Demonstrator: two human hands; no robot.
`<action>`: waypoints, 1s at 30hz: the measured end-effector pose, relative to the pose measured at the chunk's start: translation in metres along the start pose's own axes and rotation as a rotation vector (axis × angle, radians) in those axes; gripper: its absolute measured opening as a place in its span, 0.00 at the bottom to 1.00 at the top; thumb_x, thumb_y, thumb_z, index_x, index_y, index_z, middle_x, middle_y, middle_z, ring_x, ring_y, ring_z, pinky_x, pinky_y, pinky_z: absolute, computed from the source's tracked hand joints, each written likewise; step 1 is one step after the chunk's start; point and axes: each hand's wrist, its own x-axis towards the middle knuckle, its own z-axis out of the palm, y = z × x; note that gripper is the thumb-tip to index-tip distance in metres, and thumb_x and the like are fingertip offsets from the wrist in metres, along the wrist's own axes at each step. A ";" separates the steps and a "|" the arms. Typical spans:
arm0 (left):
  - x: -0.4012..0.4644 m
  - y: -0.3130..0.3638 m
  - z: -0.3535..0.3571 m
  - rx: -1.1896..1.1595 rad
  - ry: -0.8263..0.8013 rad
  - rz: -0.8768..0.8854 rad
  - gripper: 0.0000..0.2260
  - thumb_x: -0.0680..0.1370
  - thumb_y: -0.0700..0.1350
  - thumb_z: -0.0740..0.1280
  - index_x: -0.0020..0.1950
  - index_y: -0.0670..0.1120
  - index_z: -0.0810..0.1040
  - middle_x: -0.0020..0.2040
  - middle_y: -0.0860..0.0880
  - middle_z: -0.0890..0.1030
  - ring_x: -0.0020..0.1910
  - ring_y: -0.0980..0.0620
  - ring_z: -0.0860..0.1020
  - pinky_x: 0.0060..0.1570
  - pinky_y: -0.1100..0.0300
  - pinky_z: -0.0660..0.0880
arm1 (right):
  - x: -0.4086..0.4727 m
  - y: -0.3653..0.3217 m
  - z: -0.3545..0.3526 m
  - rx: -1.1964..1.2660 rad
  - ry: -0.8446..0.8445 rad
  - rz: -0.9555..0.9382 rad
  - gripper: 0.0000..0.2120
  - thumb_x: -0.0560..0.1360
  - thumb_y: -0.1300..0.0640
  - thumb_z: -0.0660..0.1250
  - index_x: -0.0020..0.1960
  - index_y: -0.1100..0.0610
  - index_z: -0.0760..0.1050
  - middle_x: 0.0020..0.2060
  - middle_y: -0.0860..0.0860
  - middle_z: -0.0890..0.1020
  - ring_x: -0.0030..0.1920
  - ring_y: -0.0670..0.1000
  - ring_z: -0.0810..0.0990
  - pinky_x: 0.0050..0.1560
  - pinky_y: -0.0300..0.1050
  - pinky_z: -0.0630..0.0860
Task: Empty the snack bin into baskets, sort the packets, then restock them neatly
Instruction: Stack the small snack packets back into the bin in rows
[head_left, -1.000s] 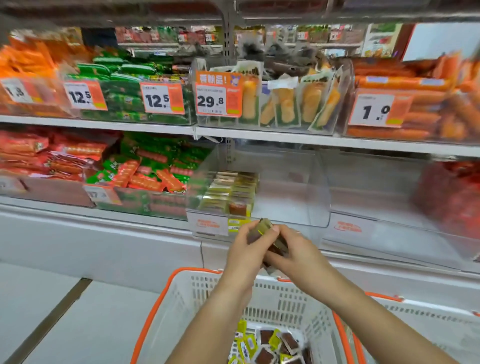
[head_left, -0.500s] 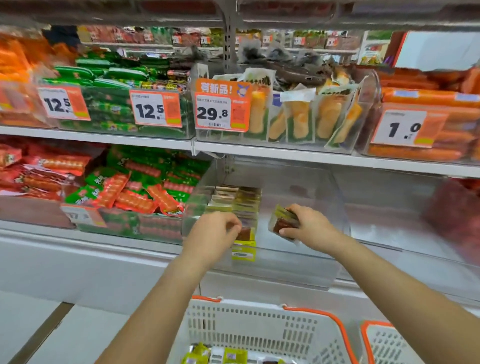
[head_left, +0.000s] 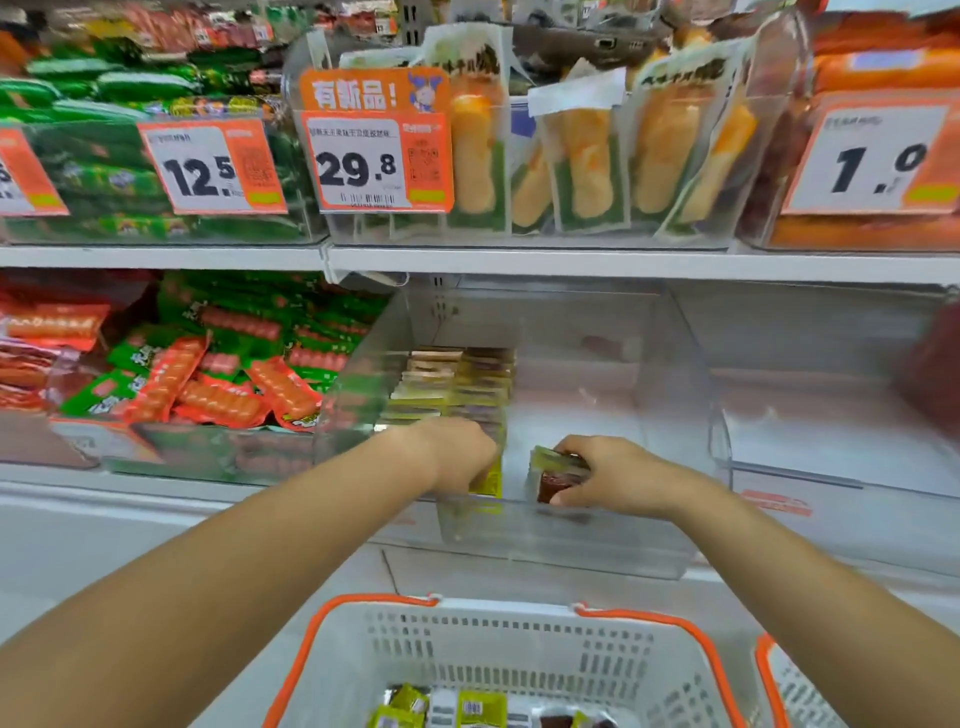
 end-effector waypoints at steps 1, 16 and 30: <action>-0.002 -0.002 -0.001 -0.004 0.029 -0.004 0.08 0.74 0.39 0.63 0.49 0.42 0.81 0.43 0.44 0.79 0.45 0.41 0.78 0.38 0.55 0.72 | 0.000 0.000 -0.001 -0.015 -0.025 -0.019 0.22 0.73 0.48 0.71 0.64 0.51 0.71 0.54 0.49 0.77 0.51 0.49 0.73 0.49 0.41 0.70; -0.058 -0.008 0.023 -0.437 0.949 -0.501 0.07 0.78 0.48 0.63 0.49 0.49 0.80 0.44 0.52 0.81 0.48 0.49 0.76 0.38 0.58 0.68 | 0.034 -0.060 0.015 -0.125 -0.084 0.011 0.19 0.72 0.43 0.69 0.54 0.56 0.75 0.50 0.55 0.79 0.50 0.55 0.76 0.46 0.41 0.71; -0.077 0.026 0.082 -1.287 1.174 -0.722 0.32 0.81 0.47 0.58 0.78 0.52 0.41 0.78 0.51 0.52 0.76 0.51 0.55 0.67 0.51 0.63 | 0.039 -0.086 0.021 0.197 -0.109 0.248 0.23 0.69 0.53 0.76 0.58 0.61 0.73 0.52 0.55 0.79 0.49 0.53 0.77 0.46 0.44 0.77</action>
